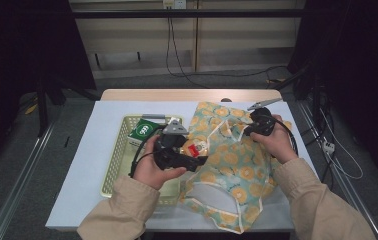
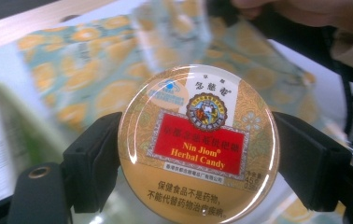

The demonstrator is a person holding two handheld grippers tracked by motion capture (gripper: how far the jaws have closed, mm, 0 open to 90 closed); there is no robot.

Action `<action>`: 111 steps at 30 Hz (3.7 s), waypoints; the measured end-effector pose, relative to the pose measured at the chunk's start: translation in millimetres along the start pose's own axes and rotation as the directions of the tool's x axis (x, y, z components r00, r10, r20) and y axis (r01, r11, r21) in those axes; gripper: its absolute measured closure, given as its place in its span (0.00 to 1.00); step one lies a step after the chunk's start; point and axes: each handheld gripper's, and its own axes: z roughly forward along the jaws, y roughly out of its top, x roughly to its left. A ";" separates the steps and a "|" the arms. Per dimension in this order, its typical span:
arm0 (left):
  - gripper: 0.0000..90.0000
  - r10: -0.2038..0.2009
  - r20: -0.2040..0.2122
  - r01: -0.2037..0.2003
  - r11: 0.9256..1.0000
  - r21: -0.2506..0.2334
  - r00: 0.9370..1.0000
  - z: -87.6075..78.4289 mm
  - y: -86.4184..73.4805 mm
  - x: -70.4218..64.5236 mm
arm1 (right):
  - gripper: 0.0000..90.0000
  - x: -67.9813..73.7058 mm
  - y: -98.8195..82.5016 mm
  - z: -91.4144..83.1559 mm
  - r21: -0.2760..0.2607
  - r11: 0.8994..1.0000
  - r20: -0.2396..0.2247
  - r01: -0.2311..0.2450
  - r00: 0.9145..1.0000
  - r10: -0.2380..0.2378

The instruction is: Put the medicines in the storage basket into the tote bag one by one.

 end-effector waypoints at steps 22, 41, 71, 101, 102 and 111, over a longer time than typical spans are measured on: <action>0.23 0.025 0.047 -0.026 0.999 0.034 0.999 64.8 5.9 -6.1 | 0.99 0.5 3.4 -2.9 0.000 1.000 0.001 0.001 1.000 -0.001; 0.23 0.056 0.085 -0.063 0.995 0.077 0.995 95.9 8.5 -19.9 | 0.99 -3.1 5.8 -8.9 -0.016 1.000 0.021 -0.024 0.999 0.024; 0.23 -0.008 -0.077 0.011 0.999 0.042 0.997 107.1 20.3 29.3 | 0.99 3.7 14.4 -21.9 -0.020 1.000 0.010 0.007 1.000 -0.006; 0.15 -0.037 -0.112 0.038 0.999 0.001 0.993 156.8 41.5 49.6 | 0.99 -0.7 16.7 -21.4 -0.041 0.999 0.018 -0.013 1.000 0.014; 0.15 -0.038 -0.113 0.039 0.999 0.003 0.993 156.2 42.5 50.1 | 0.99 -2.0 16.2 -20.3 -0.037 0.999 0.014 -0.015 1.000 0.016; 0.13 -0.029 -0.088 0.032 0.999 0.028 0.996 120.8 38.7 42.3 | 0.99 1.3 14.1 -13.1 -0.007 1.000 0.005 -0.002 1.000 0.002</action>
